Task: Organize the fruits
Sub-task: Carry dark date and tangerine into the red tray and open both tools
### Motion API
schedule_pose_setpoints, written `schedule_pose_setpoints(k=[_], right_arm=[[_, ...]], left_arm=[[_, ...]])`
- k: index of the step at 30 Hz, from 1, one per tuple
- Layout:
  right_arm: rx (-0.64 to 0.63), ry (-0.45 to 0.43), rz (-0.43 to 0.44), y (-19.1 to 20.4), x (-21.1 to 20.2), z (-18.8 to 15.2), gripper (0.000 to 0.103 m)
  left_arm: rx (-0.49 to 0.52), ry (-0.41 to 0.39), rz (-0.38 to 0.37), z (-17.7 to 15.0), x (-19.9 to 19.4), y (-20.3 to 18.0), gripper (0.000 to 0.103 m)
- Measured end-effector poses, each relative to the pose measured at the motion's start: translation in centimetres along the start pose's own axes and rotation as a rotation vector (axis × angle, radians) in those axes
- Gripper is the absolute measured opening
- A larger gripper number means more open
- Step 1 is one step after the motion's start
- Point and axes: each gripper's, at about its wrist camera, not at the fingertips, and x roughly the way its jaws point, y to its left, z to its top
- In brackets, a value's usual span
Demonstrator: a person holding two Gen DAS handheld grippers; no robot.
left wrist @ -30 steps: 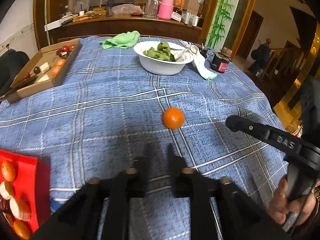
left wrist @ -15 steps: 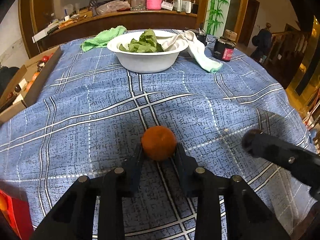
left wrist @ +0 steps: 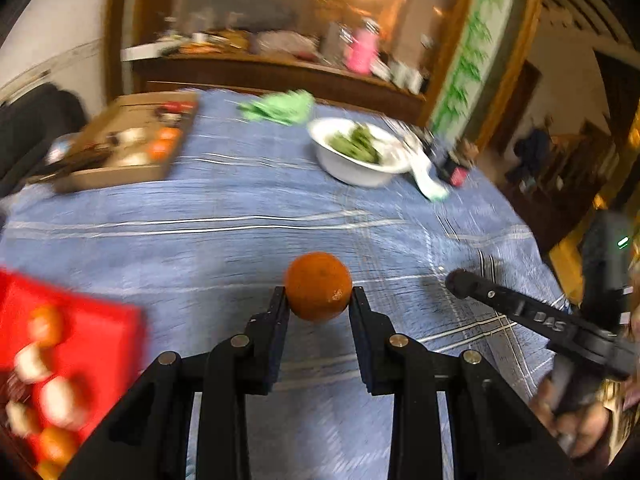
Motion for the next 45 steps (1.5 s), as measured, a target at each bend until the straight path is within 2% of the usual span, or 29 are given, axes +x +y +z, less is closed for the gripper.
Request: schedule_pose_setpoints(k=[4,7,14,17,20,26,27,31,35,39,43,44,45], right_arm=[[-0.059,0.025,0.029,2.8,0.0,-1.4,0.026],[-0.107,0.064,0.082,6.1,0.0,-3.2,0.026],[-0.276,0.178,0.237,17.6,1.0,-8.0,0.027],[-0.354,0.21,0.248,21.5,1.8,-10.1,0.027],[-0.417,0.23,0.225,24.4,3.2,-11.8,0.027],[-0.498,0.235,0.14,27.0,5.6,-13.8,0.028],[-0.51,0.231,0.128,27.3,5.8,-14.0,0.028],[-0.554,0.203,0.095,28.1,6.2,-14.4,0.03],[-0.548,0.19,0.1,28.4,6.0,-14.3,0.042],[-0.58,0.17,0.096,29.1,5.2,-14.8,0.043],[-0.72,0.162,0.027,31.3,5.5,-17.2,0.043],[-0.746,0.167,0.022,31.7,5.6,-17.8,0.043],[-0.762,0.185,0.054,32.1,5.6,-18.3,0.043]], left_arm=[[-0.088,-0.062,0.057,-1.8,-5.8,5.2,0.03],[-0.18,-0.088,0.124,-4.0,-9.3,10.2,0.03],[-0.354,-0.102,0.228,-8.1,-12.2,18.8,0.03],[-0.383,-0.097,0.243,-9.3,-12.4,20.5,0.03],[-0.391,-0.092,0.237,-10.2,-12.5,21.4,0.03],[-0.42,-0.093,0.203,-10.8,-12.7,22.6,0.031],[-0.424,-0.098,0.199,-10.8,-12.9,22.7,0.032],[-0.433,-0.128,0.182,-10.9,-13.8,22.8,0.05],[-0.458,-0.143,0.162,-10.9,-14.5,23.1,0.053],[-0.486,-0.161,0.155,-11.0,-15.3,23.3,0.054],[-0.472,-0.188,0.155,-10.7,-16.2,22.6,0.056],[-0.47,-0.192,0.154,-10.7,-16.3,22.6,0.056],[-0.466,-0.196,0.154,-10.6,-16.5,22.4,0.059]])
